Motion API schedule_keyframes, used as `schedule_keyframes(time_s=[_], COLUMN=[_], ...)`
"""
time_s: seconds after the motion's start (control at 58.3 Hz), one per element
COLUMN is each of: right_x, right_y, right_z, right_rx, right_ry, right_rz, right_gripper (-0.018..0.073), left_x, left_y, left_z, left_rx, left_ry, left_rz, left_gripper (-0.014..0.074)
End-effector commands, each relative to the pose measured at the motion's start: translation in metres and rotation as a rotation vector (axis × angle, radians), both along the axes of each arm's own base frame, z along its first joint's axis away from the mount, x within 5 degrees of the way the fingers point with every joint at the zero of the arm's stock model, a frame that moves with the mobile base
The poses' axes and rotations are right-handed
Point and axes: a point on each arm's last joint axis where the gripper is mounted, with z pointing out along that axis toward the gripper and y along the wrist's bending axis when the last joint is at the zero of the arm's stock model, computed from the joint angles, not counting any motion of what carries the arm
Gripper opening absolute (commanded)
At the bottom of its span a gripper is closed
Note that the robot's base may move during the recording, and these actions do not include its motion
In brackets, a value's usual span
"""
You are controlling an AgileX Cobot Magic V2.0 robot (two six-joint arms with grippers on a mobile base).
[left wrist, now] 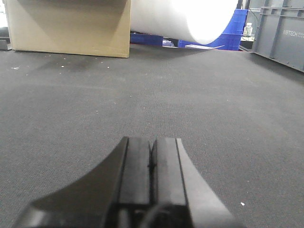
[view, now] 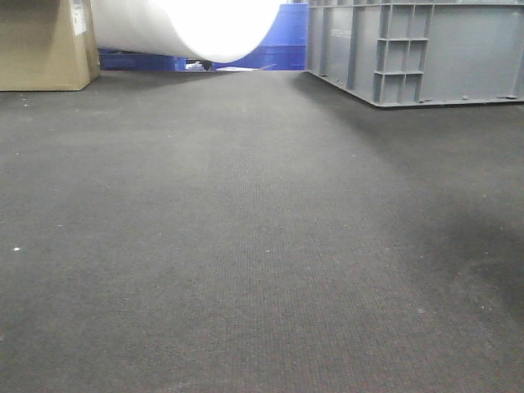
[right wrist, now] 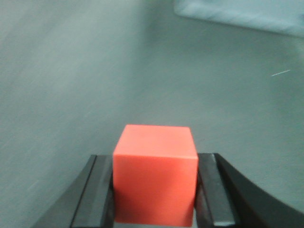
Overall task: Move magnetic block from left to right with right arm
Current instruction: 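Stop the base at the second table with the cube held, then lower the red cube onto the carpet with the right gripper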
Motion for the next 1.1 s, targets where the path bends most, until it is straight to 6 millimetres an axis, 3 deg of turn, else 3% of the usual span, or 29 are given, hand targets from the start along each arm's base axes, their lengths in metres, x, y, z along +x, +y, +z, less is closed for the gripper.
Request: schedule_keyframes(time_s=[0.0, 0.206, 0.395, 0.549, 0.738, 0.909, 1.081], right_x=[0.018, 0.048, 0.058, 0.073, 0.087, 0.093, 0.098], right_y=[0.019, 0.058, 0.098, 0.137, 0.185, 0.208, 0.218], right_z=[0.008, -0.01, -0.019, -0.018, -0.031, -0.049, -0.057], right_rx=[0.026, 0.145, 0.066, 0.009, 0.034, 0.068, 0.109], right_ry=[0.036, 0.431, 0.715, 0.788, 0.878, 0.905, 0.883], right_rz=[0.04, -0.117, -0.231, -0.196, -0.137, -0.128, -0.106], right_gripper=[0.0392, 0.0392, 0.0392, 0.0392, 0.0392, 0.0392, 0.0392], left_x=[-0.001, -0.001, -0.001, -0.001, -0.001, -0.001, -0.001], left_y=[0.0, 0.0, 0.0, 0.0, 0.0, 0.0, 0.0], left_z=[0.004, 0.004, 0.004, 0.004, 0.004, 0.004, 0.004], left_rx=[-0.008, -0.008, -0.008, -0.008, -0.008, -0.008, -0.008], left_ry=[-0.077, -0.077, -0.077, -0.077, -0.077, -0.077, -0.077], left_rz=[-0.001, -0.001, -0.001, -0.001, -0.001, -0.001, -0.001], left_gripper=[-0.0117, -0.0117, -0.0117, -0.0117, -0.0117, -0.0117, -0.0117])
